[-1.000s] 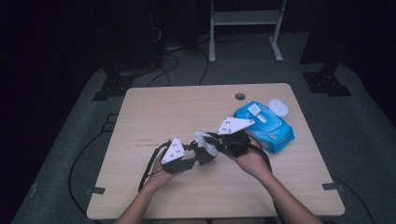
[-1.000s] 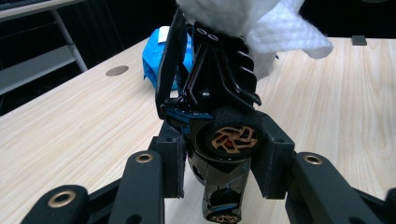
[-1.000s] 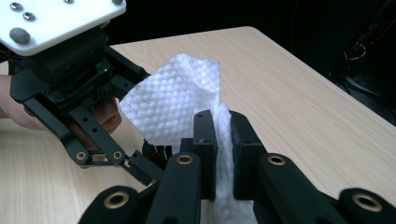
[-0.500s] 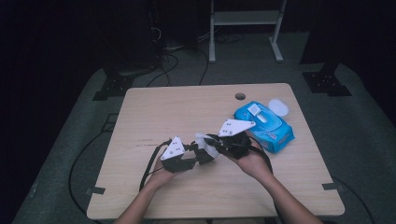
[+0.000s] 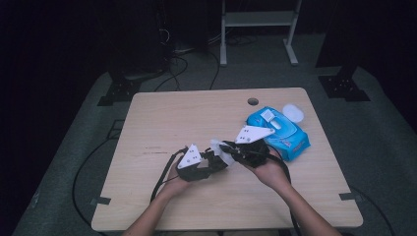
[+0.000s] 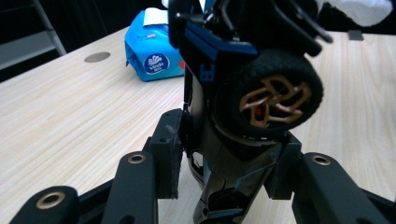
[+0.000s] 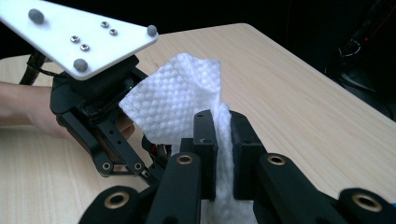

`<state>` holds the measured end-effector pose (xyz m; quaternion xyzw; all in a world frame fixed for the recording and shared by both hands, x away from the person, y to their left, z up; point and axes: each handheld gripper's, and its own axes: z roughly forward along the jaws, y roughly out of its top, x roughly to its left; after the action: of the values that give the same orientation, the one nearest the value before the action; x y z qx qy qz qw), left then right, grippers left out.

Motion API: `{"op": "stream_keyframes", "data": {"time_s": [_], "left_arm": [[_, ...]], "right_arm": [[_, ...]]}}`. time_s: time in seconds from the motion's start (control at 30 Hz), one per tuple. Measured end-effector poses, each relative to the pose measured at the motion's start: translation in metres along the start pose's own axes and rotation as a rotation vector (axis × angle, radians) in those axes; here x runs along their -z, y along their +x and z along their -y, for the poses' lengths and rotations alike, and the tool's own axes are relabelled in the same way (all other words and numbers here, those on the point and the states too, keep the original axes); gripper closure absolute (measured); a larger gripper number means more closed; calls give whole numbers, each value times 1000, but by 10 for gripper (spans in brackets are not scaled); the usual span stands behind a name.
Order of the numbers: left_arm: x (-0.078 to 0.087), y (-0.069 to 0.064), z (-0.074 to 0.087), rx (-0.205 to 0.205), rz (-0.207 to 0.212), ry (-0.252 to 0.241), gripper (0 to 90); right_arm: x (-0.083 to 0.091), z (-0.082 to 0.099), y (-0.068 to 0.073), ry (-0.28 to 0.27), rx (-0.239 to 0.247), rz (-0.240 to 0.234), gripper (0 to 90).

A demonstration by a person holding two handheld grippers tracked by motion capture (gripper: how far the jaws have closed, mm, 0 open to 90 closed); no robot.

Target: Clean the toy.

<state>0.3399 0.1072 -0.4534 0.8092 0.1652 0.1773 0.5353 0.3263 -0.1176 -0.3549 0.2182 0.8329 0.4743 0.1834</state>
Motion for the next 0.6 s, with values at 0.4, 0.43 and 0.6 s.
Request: {"op": "stream_keyframes", "data": {"time_s": [0.4,0.43,0.6], "left_arm": [[9,-3,-1,-28,-32,28,566],[9,-3,-1,-30,-34,29,566],[13,-1,1,-47,-45,42,566]], "right_arm": [[-2,2,0,-11,-10,-1,828],[-2,2,-1,-12,-11,-1,828],[-4,6,-4,-14,-29,12,827]]}}
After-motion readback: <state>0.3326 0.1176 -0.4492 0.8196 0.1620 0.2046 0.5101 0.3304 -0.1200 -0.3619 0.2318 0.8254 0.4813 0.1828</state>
